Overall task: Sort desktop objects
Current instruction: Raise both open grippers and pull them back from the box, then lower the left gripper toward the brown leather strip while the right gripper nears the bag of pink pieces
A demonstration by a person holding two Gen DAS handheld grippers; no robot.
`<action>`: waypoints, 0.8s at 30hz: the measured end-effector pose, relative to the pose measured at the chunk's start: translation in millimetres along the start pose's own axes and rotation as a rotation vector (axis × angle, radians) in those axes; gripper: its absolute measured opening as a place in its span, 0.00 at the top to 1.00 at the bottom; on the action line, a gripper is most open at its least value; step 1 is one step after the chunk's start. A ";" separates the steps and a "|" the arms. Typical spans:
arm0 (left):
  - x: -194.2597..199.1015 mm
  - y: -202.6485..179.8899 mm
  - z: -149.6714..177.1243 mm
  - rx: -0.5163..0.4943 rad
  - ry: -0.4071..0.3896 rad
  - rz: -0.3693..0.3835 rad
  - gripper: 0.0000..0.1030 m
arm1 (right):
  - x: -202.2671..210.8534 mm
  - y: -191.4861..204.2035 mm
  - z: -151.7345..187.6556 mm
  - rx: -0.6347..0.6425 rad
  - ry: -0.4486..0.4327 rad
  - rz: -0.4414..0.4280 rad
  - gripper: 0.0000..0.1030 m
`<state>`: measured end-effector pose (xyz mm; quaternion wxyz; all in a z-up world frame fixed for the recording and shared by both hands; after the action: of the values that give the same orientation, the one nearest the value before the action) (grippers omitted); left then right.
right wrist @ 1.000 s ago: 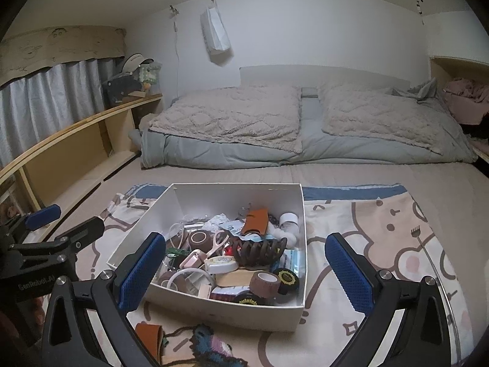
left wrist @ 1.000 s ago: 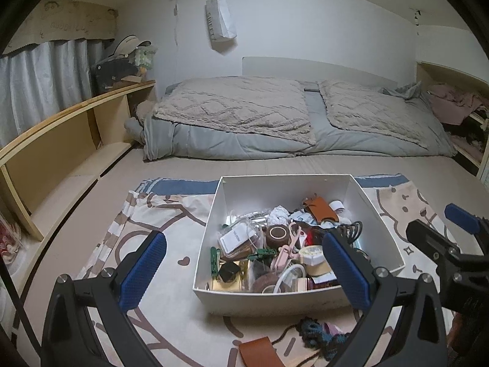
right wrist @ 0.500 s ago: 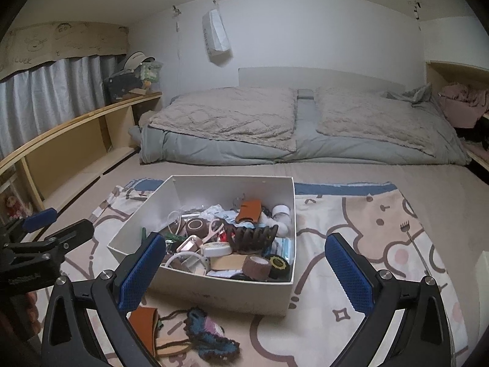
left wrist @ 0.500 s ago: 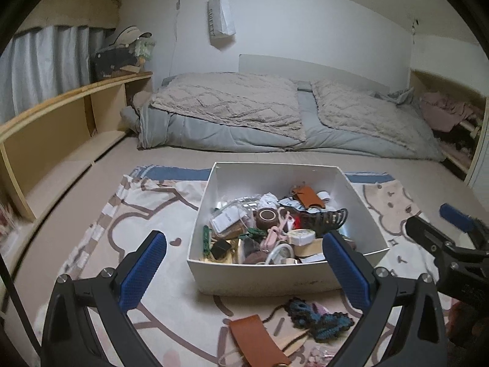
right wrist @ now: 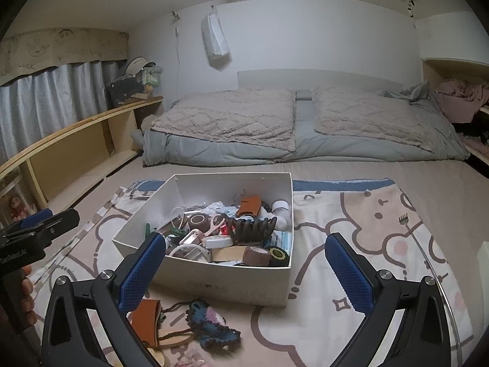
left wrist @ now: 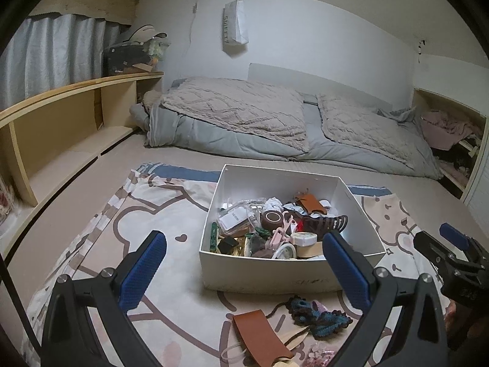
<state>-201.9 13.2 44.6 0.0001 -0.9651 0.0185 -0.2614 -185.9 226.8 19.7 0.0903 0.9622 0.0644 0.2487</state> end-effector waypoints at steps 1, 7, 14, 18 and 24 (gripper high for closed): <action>1.3 0.9 2.1 0.001 0.000 0.000 0.00 | 1.9 -1.1 1.8 -0.003 -0.001 -0.003 0.00; 3.2 0.1 13.4 -0.007 0.011 0.008 0.00 | 11.8 -3.0 13.6 -0.001 -0.042 0.000 0.00; 3.6 -4.8 28.3 -0.022 0.022 0.000 0.00 | 12.2 -6.9 31.9 -0.020 -0.031 0.023 0.00; 0.9 -6.7 40.0 -0.026 0.047 -0.002 0.00 | 4.9 -5.5 46.5 0.005 0.012 0.047 0.00; -11.6 -2.3 60.7 -0.017 0.091 -0.024 0.00 | -9.2 -1.7 79.2 0.043 0.107 0.071 0.00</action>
<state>-181.1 15.4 -13.6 -0.0122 -0.9523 0.0094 -0.3047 -155.3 215.7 -53.1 0.0569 0.9510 0.0402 0.3012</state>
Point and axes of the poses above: each gripper's, at about its wrist camera, not at the fingertips, and x roughly against the way its jaws point, y to its left, z to its underside, the point moved 4 cm from there along -x, roughly the way its jaws point, and after that the axes turned 7 degrees about -x, right-handed, at the moved point
